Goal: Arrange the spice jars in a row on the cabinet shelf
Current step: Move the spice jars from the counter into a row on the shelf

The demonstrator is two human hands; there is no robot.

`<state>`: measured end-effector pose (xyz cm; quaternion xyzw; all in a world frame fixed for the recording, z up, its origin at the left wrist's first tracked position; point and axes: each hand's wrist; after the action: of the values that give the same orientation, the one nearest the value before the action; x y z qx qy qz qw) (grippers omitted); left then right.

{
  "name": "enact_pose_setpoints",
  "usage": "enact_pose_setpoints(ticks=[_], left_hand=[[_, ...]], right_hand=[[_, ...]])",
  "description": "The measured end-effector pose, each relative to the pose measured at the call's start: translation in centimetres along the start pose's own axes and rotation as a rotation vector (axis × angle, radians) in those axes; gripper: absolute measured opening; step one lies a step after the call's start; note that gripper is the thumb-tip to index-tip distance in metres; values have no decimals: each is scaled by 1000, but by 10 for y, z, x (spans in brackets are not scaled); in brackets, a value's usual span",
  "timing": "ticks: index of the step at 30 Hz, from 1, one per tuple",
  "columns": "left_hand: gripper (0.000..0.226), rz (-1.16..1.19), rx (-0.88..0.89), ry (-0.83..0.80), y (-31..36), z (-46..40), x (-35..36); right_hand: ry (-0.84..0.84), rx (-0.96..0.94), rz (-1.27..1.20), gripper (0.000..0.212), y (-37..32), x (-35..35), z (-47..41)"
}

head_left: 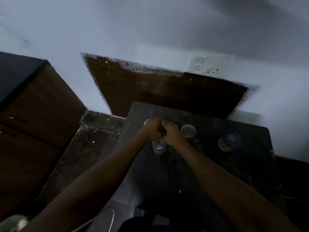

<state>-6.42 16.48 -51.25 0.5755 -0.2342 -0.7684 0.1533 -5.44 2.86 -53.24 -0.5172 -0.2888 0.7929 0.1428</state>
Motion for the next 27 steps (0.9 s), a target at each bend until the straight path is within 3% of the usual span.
enact_pose_setpoints(ticks=[6, 11, 15, 19, 23, 27], left_hand=[[42, -64, -49, -174, -13, 3, 43], [44, -26, -92, -162, -21, 5, 61], [59, 43, -85, -137, -30, 5, 61], [51, 87, -11, -140, -39, 9, 54], [75, 299, 35, -203, -40, 8, 39], [79, 521, 129, -51, -19, -1, 28]], right_hand=[[-110, 72, 61, 77, 25, 37, 18], [-158, 48, 80, 105, 28, 61, 14], [-104, 53, 56, 91, 32, 67, 12], [-40, 111, -78, 75, 39, 56, 16], [54, 118, -177, 80, 37, 23, 13], [172, -6, -291, 74, 27, -34, 12]])
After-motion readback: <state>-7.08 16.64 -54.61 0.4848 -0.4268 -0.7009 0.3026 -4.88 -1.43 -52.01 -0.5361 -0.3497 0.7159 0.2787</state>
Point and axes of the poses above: each hand's wrist, its own z-axis away from the middle knuckle, its own x-axis out of the palm, y = z × x, and after that the axes turned 4 degrees about -z, right-handed
